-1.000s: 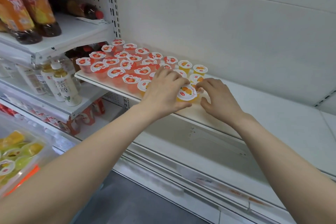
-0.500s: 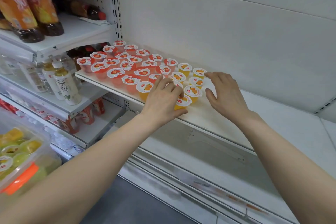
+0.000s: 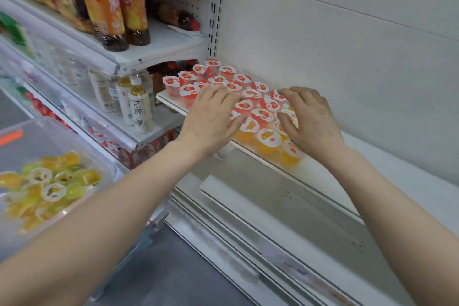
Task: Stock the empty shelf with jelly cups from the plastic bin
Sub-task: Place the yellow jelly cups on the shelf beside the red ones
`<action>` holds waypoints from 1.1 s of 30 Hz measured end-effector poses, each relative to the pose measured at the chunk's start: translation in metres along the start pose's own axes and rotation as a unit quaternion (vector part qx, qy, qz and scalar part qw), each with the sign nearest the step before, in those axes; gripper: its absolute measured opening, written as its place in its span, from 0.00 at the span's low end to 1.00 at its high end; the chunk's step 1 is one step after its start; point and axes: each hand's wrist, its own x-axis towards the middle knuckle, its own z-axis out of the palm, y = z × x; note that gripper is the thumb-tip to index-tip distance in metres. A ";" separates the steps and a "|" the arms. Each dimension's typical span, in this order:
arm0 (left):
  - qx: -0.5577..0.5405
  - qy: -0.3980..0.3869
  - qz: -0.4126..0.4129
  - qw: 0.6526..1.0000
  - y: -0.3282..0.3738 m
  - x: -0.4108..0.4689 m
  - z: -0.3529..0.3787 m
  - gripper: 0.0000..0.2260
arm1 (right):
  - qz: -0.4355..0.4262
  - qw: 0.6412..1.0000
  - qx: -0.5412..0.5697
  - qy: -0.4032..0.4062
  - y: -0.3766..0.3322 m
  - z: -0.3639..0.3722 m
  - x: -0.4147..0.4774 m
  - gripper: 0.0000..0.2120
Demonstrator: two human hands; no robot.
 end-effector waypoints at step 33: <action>0.046 -0.219 -0.474 0.852 -0.332 -0.339 -0.092 0.18 | -0.303 0.865 0.129 -0.378 -0.430 0.341 0.112 0.28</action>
